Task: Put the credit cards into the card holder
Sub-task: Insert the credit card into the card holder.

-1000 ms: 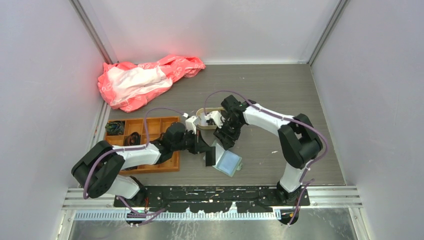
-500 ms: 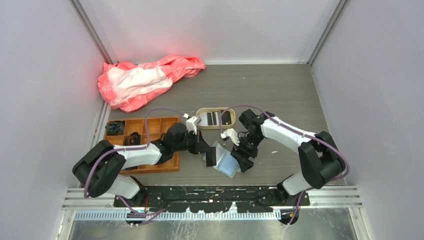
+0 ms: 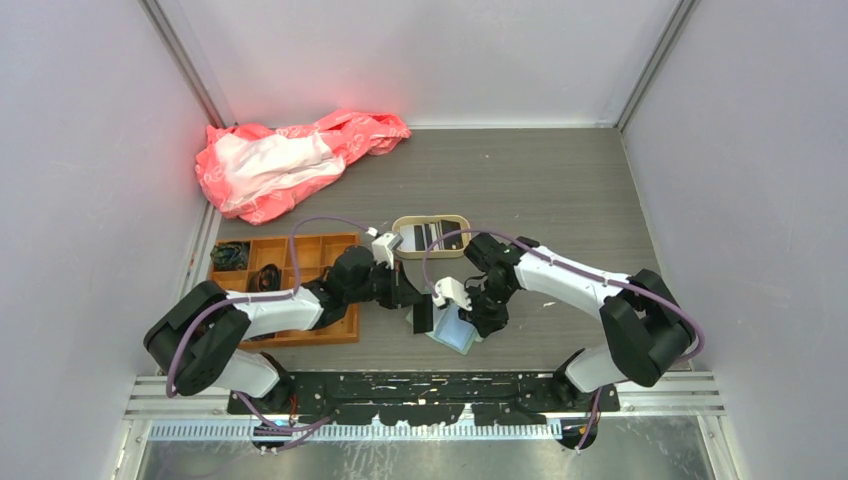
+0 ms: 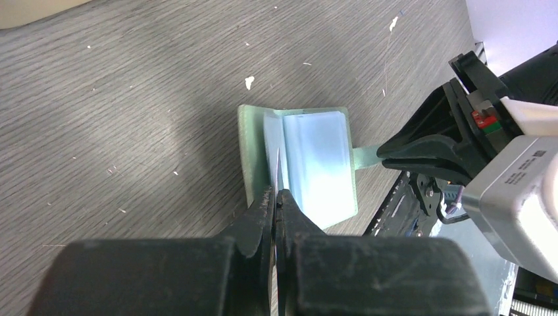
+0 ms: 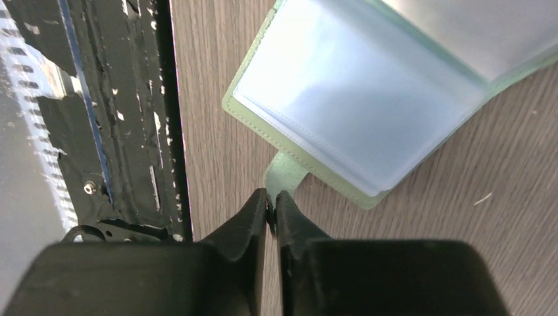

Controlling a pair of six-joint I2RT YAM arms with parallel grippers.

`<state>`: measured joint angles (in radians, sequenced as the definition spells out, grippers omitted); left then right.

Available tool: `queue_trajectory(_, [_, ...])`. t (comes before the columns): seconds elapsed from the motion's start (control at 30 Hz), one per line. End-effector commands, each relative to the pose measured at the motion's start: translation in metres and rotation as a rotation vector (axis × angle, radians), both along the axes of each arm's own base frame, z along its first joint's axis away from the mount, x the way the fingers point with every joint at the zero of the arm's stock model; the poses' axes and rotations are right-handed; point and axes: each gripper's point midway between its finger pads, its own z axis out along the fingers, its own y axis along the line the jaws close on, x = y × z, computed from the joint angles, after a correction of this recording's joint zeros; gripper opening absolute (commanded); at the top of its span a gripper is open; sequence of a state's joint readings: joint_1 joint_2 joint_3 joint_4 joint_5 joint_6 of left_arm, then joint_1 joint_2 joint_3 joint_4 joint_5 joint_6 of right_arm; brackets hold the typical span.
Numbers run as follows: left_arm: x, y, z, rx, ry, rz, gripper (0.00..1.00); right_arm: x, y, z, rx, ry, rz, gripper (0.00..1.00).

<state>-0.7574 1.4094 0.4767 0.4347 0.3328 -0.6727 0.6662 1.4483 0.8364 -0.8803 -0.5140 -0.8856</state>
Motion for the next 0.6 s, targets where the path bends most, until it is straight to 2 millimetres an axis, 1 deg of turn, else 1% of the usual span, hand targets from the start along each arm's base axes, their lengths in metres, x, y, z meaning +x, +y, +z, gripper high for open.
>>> queue_trajectory(0.0, [0.004, -0.010, 0.021, -0.058, -0.062, -0.030, 0.00, 0.012, -0.014, 0.001, -0.049, -0.112, 0.124, 0.08])
queue_trajectory(0.07, [0.003, -0.013, 0.021, -0.060, -0.061, -0.045, 0.00, 0.023, -0.020, 0.004, -0.082, -0.178, 0.168, 0.02])
queue_trajectory(0.17, [0.004, -0.017, 0.020, -0.060, -0.054, -0.057, 0.00, 0.042, -0.020, 0.011, -0.107, -0.243, 0.219, 0.01])
queue_trajectory(0.2, [0.005, -0.019, 0.019, -0.059, -0.050, -0.059, 0.00, 0.051, -0.016, 0.015, -0.103, -0.267, 0.233, 0.01])
queue_trajectory(0.33, [0.012, -0.024, 0.013, -0.051, -0.029, -0.038, 0.00, 0.074, -0.002, 0.024, -0.085, -0.313, 0.249, 0.02])
queue_trajectory(0.4, [0.017, -0.027, 0.011, -0.061, -0.017, -0.018, 0.00, 0.081, 0.004, 0.027, -0.077, -0.325, 0.250, 0.05])
queue_trajectory(0.5, [0.025, -0.032, 0.009, -0.062, -0.010, 0.002, 0.00, 0.087, 0.009, 0.028, -0.071, -0.338, 0.223, 0.18])
queue_trajectory(0.57, [0.029, -0.032, 0.007, -0.052, -0.002, 0.024, 0.00, 0.091, 0.012, 0.030, -0.061, -0.340, 0.164, 0.26])
